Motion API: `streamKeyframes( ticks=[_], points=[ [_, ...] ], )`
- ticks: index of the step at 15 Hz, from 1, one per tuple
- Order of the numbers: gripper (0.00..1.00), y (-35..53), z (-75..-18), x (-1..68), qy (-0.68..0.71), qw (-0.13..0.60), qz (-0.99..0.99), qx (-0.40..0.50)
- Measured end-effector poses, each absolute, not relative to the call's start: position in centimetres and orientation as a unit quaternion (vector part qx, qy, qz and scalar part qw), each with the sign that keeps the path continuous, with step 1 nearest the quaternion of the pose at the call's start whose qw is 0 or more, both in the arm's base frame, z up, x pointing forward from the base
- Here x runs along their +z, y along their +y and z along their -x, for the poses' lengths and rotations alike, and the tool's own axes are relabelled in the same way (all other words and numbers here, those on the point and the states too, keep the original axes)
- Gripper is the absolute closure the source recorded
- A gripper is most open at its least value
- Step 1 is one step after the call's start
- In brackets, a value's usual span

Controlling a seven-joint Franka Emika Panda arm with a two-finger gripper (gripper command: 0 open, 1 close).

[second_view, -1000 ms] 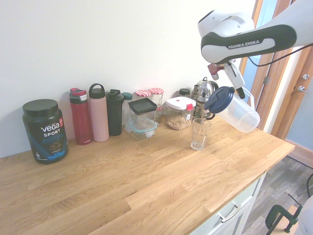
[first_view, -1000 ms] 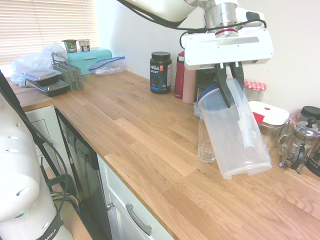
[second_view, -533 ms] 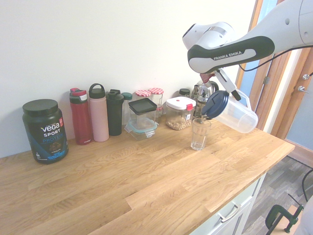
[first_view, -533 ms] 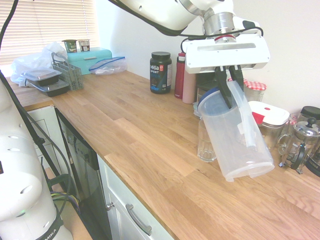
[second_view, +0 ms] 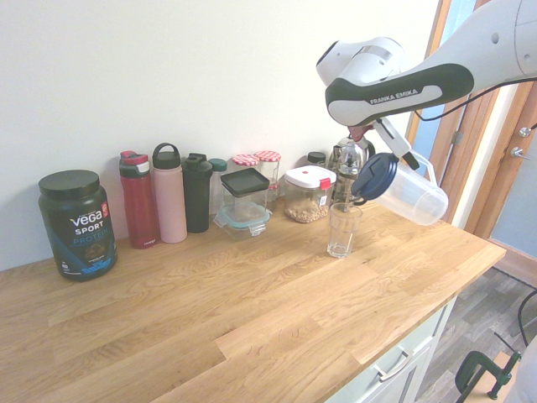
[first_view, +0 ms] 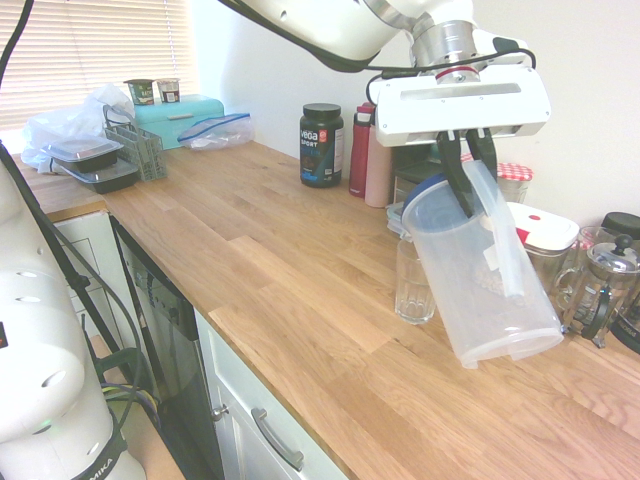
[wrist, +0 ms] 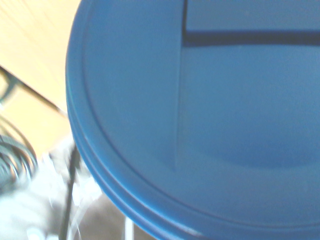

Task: Pour me some water

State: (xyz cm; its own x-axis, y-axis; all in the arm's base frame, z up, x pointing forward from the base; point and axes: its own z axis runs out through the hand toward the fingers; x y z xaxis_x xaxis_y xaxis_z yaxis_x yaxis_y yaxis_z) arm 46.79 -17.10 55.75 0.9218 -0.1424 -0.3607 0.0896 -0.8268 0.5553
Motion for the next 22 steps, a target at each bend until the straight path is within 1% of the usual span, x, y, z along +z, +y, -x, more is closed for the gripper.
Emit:
streamKeyframes(
  ticks=[4,6,9,13,16,18,22],
  points=[
    [1.0,-22.6,-41.2,58.8,-0.011,0.182,-0.971,-0.152],
    [1.0,-24.6,-39.3,58.1,-0.022,0.121,-0.985,-0.121],
    [1.0,-25.7,-38.3,56.0,-0.026,0.039,-0.995,-0.087],
    [1.0,-25.5,-34.2,54.7,0.019,-0.04,-0.998,-0.048],
    [1.0,-23.0,-31.2,55.1,0.054,-0.068,-0.996,0.002],
    [1.0,-18.8,-30.4,54.3,0.053,-0.086,-0.994,0.036],
    [1.0,-8.2,-32.0,55.5,-0.049,-0.133,-0.987,0.074]
  ],
)
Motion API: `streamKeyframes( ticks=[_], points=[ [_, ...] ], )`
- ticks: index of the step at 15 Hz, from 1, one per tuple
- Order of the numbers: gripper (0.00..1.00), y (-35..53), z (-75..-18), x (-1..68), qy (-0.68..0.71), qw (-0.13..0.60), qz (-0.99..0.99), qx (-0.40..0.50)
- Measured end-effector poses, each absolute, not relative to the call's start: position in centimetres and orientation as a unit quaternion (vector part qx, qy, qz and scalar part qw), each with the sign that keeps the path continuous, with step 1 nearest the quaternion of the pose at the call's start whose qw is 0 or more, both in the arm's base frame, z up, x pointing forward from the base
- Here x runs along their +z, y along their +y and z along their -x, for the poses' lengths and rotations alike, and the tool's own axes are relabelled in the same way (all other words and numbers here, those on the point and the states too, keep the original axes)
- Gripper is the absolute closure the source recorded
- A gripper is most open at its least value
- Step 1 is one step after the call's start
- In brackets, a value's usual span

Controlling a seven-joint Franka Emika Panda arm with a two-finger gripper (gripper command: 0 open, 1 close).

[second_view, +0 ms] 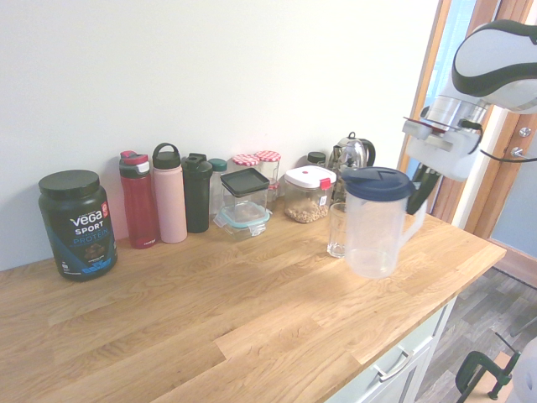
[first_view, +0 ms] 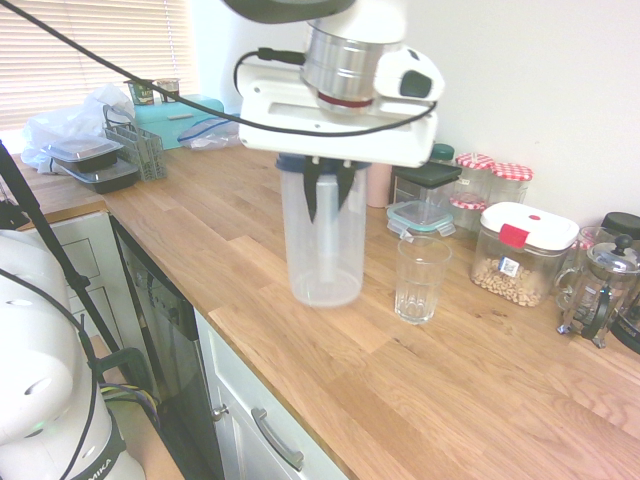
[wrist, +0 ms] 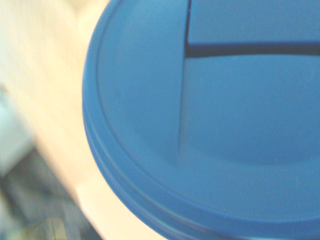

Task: Pour me some water

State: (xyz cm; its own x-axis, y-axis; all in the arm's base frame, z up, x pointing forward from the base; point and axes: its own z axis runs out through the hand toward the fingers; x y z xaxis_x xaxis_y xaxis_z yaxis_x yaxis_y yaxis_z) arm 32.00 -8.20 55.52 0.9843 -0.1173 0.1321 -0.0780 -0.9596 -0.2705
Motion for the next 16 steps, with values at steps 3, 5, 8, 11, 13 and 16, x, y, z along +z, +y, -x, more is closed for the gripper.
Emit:
streamKeyframes(
  ticks=[3,5,8,11,13,16],
  points=[
    [1.0,0.5,-35.5,55.0,0.14,0.152,0.973,-0.098],
    [1.0,5.6,-37.2,53.9,0.199,0.155,0.961,-0.115],
    [1.0,11.0,-37.7,50.8,0.27,0.152,0.939,-0.15],
    [1.0,12.7,-36.9,47.7,0.264,0.148,0.942,-0.144],
    [1.0,12.8,-36.8,46.6,0.262,0.147,0.943,-0.143],
    [1.0,12.7,-37.3,45.7,0.262,0.147,0.943,-0.144]
  ],
)
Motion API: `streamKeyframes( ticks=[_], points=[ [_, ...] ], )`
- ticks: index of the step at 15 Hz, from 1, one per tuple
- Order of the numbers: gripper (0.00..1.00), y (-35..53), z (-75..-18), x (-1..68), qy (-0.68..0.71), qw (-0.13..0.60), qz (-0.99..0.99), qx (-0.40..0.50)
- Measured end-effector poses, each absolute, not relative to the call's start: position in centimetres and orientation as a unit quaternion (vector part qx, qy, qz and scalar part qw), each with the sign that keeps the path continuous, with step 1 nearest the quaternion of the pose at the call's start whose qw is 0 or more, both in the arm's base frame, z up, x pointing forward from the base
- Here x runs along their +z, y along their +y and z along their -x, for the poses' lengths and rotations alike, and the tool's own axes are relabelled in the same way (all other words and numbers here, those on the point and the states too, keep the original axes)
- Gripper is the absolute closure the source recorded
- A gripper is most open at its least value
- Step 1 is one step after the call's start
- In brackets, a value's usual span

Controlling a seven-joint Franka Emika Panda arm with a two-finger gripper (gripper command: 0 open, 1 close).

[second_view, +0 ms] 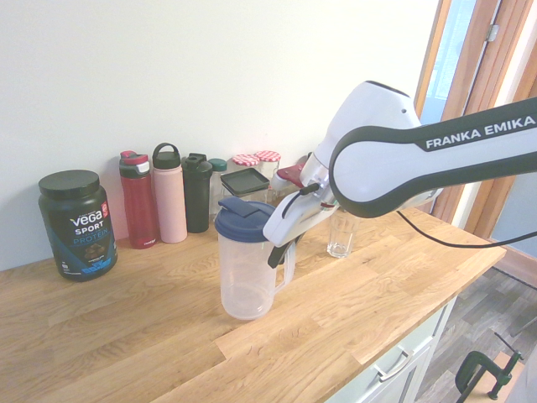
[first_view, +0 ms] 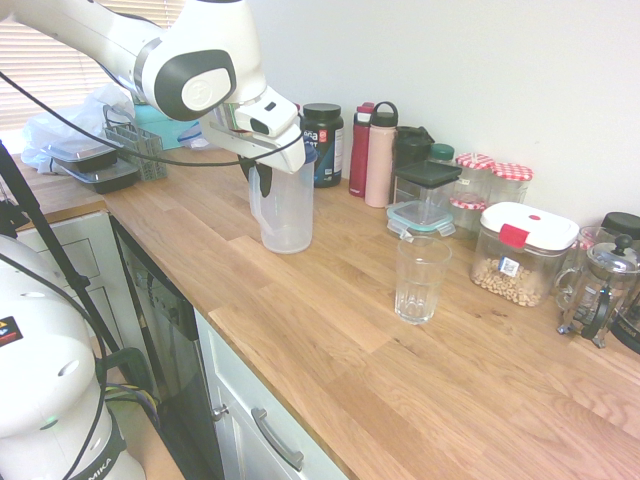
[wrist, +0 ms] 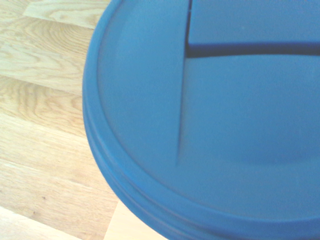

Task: Pour me some water

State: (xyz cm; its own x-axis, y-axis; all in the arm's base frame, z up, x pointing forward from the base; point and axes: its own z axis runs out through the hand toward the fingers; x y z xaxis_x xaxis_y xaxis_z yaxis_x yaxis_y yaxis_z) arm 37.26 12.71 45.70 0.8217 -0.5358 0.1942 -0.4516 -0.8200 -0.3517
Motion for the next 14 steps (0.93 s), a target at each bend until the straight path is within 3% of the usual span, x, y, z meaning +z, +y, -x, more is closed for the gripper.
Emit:
streamKeyframes(
  ticks=[4,5,14],
  points=[
    [1.0,13.0,-38.2,44.6,0.261,0.149,0.942,-0.146],
    [0.0,13.1,-38.6,44.6,0.264,0.151,0.942,-0.146],
    [0.0,14.5,-41.2,44.6,0.261,0.145,0.944,-0.142]
  ],
)
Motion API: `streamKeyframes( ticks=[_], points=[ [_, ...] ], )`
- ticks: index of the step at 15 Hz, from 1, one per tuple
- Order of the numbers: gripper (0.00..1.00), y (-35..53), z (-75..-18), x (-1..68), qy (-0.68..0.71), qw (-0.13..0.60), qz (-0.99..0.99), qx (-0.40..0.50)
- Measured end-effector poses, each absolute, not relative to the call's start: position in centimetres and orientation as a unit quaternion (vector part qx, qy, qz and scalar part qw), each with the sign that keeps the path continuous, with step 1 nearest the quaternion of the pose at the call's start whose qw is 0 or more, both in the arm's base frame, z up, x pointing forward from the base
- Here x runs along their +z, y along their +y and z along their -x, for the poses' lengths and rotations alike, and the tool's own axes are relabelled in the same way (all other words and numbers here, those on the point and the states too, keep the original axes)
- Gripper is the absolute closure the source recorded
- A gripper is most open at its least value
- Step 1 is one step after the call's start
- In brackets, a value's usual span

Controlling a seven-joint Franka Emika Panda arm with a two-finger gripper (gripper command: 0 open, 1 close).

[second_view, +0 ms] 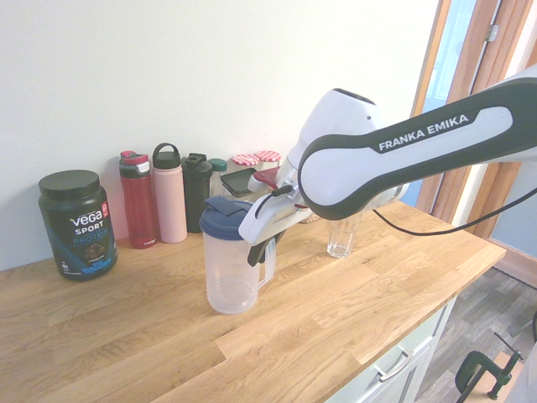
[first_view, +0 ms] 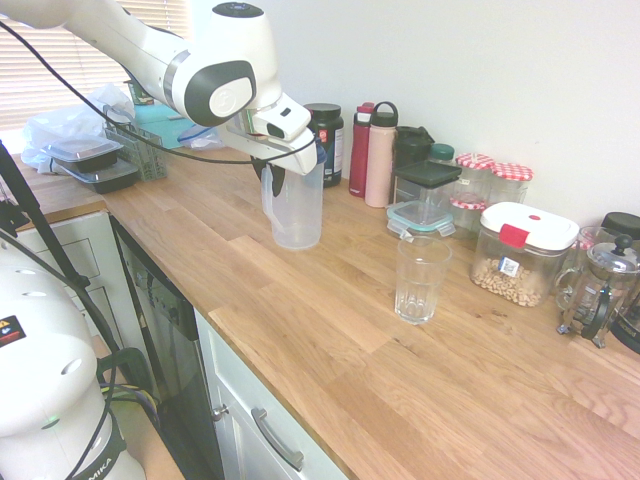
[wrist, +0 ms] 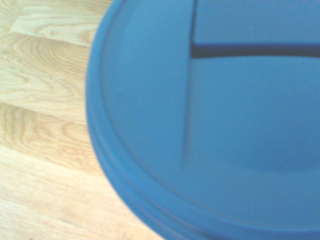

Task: Pour me some water

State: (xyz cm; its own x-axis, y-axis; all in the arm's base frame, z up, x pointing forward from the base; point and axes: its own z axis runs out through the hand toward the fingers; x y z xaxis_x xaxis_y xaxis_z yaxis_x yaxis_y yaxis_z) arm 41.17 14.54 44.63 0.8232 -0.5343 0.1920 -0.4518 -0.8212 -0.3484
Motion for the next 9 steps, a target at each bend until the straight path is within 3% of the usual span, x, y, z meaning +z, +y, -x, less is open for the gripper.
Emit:
streamKeyframes(
  ticks=[5,9],
  points=[
    [0.0,14.5,-40.5,44.4,0.273,0.102,0.948,-0.131],
    [0.0,13.6,-36.1,46.0,0.275,0.085,0.954,-0.085]
  ],
)
